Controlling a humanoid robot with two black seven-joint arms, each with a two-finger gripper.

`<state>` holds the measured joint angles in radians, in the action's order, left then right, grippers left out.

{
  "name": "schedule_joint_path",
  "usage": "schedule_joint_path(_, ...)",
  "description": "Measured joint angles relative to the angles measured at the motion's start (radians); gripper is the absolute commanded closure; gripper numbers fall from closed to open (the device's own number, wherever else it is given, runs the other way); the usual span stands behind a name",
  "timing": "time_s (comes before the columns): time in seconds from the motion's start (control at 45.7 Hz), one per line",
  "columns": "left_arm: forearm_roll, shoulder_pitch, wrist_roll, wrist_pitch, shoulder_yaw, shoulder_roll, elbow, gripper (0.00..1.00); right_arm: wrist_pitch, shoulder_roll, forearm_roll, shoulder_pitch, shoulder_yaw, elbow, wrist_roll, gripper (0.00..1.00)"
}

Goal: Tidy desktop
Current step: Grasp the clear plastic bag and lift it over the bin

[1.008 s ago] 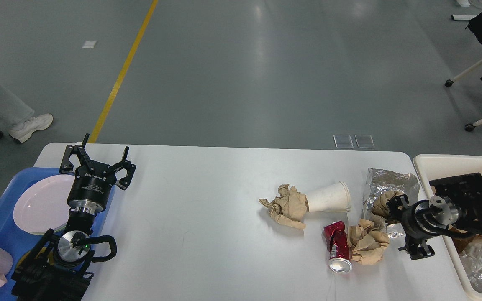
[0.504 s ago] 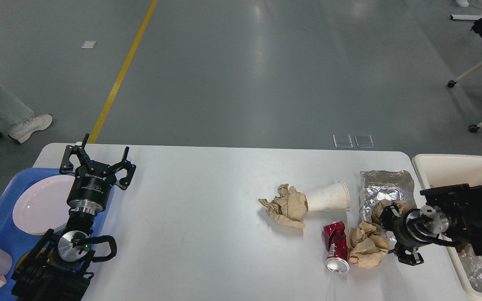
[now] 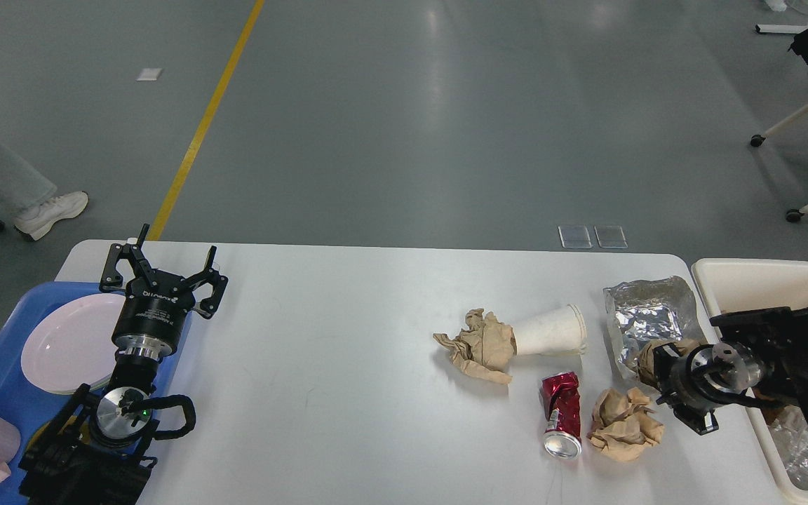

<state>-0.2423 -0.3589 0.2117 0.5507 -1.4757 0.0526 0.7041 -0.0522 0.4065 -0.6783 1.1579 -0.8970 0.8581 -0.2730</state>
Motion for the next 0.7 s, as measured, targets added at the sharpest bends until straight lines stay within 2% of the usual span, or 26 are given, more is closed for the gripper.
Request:
schedule_joint_path(0.35,0.0,0.0,0.0,0.0,0.0,0.0,0.0,0.03,-0.01,0.026,0.0,0.045,-0.008,0.032,-0.006,1.0)
schedule_joint_path(0.482,0.0,0.0,0.0,0.0,0.0,0.0,0.0,0.04,-0.019,0.088,0.002,0.158,-0.062,0.146,-0.014,1.0)
schedule_joint_path(0.591,0.0,0.0,0.0,0.0,0.0,0.0,0.0,0.04,-0.035,0.121,0.014,0.318,-0.19,0.285,-0.018,1.0)
schedule_joint_path(0.701,0.0,0.0,0.0,0.0,0.0,0.0,0.0,0.04,-0.105,0.124,0.027,0.509,-0.34,0.441,-0.018,1.0)
